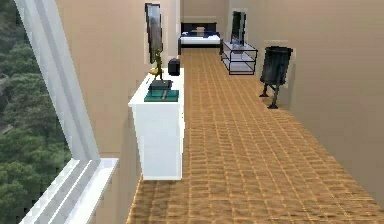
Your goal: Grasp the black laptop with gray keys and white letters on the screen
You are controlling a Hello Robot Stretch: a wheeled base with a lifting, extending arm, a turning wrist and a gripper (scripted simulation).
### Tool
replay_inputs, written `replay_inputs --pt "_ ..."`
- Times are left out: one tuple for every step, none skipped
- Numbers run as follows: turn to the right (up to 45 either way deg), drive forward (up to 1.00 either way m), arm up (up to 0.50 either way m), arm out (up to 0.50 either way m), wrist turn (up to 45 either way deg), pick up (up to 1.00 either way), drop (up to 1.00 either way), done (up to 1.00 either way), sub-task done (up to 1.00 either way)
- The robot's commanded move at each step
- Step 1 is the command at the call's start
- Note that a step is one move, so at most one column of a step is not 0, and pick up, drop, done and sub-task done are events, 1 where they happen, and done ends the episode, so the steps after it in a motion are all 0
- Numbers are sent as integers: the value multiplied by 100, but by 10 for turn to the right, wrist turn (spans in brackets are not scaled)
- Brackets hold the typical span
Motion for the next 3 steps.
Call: replay_inputs --pt "0 0 50 0 0 0 0 0 0" --pt "0 0 6 0 0 0 0 0 0" --pt "0 0 0 46 0 0 0 0 0"
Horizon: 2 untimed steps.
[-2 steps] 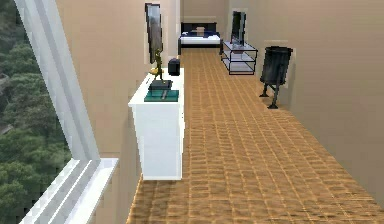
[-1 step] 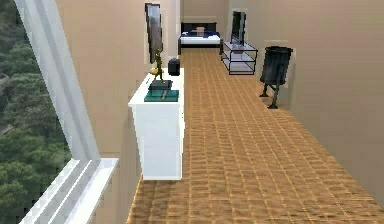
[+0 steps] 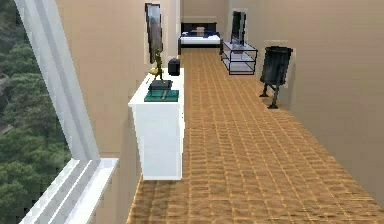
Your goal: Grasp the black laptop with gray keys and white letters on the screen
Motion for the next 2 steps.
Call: replay_inputs --pt "0 0 0 0 450 0 0 0 0" --pt "0 0 0 0 450 0 0 0 0"
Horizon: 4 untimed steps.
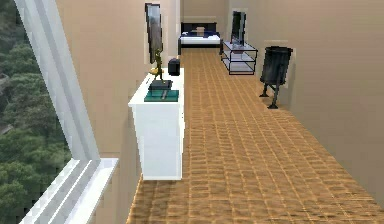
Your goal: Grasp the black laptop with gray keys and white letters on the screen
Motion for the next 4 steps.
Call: replay_inputs --pt "0 0 0 0 450 0 0 0 0" --pt "0 0 0 0 360 0 0 0 0" --pt "0 0 -30 0 0 0 0 0 0" --pt "0 0 0 0 0 100 0 0 0"
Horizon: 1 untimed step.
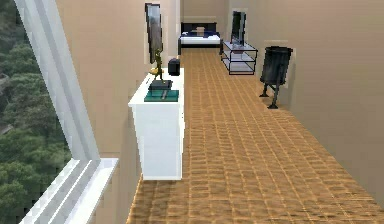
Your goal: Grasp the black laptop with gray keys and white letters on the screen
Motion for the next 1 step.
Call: replay_inputs --pt "0 0 10 0 0 0 0 0 0"
